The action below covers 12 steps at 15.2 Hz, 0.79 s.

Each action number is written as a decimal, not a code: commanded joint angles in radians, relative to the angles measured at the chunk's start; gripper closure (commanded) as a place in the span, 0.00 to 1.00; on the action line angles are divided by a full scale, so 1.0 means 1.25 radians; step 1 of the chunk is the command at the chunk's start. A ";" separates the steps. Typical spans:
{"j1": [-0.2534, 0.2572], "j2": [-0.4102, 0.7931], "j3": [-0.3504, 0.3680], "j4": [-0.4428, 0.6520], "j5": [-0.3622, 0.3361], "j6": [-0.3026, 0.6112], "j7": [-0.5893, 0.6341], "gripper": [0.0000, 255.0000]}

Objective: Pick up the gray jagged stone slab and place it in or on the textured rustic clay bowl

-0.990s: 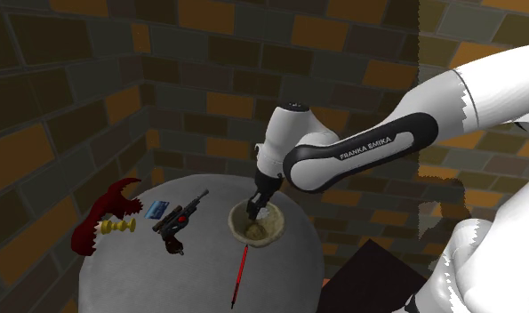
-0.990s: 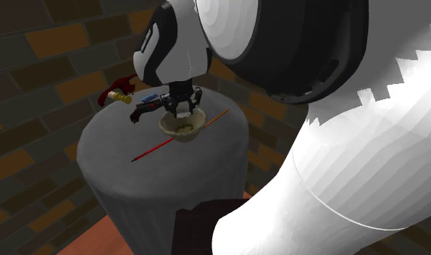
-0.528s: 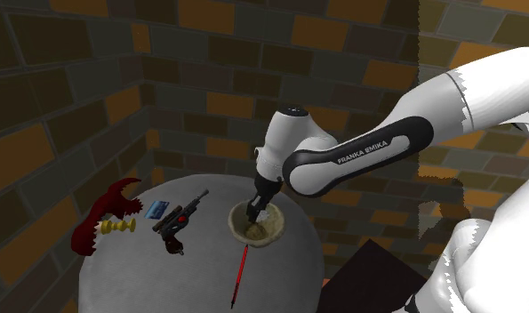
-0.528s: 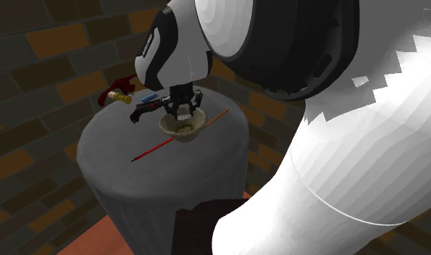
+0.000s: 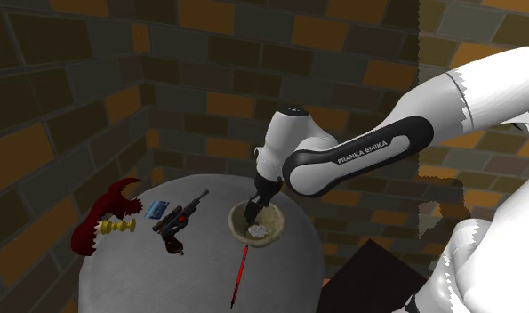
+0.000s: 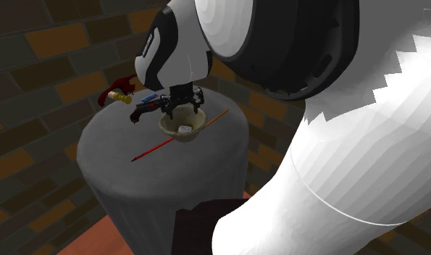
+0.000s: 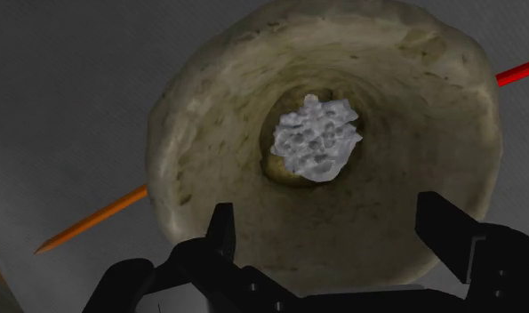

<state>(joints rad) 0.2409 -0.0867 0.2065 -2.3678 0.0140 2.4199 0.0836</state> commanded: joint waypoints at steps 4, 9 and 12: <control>0.002 -0.071 -0.005 0.034 0.017 -0.104 -0.013 0.00; 0.002 -0.071 -0.005 0.034 0.017 -0.104 -0.013 0.00; 0.002 -0.071 -0.005 0.034 0.017 -0.104 -0.013 0.00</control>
